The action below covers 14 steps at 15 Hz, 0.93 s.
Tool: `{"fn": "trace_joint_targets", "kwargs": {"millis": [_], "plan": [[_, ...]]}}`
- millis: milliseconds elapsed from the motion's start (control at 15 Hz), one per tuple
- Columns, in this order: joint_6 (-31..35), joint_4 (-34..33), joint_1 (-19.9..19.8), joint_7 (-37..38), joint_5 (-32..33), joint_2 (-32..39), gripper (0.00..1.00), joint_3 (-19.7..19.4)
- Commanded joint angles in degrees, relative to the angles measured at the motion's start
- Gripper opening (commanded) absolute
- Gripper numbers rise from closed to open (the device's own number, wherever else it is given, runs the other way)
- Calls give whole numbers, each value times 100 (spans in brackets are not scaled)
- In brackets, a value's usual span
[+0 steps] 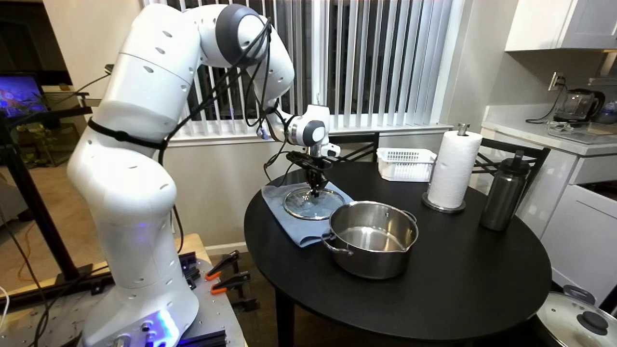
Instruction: Lift the clear lid from the towel and put it on top of the pot
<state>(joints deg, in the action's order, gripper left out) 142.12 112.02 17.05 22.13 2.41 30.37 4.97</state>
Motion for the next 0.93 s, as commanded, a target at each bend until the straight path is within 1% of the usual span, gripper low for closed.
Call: {"fn": "trace_joint_targets", "kwargs": {"millis": [0, 200, 467, 667, 867], "plan": [[633, 858, 249, 557, 95, -722, 0, -214], [912, 1184, 481, 915, 289, -981, 2, -406], [804, 1453, 634, 1336, 500, -1399, 2, -513], [505, 1563, 528, 1475, 554, -1896, 2, -457], [118, 1600, 264, 1270, 415, -2380, 2, -325]]}}
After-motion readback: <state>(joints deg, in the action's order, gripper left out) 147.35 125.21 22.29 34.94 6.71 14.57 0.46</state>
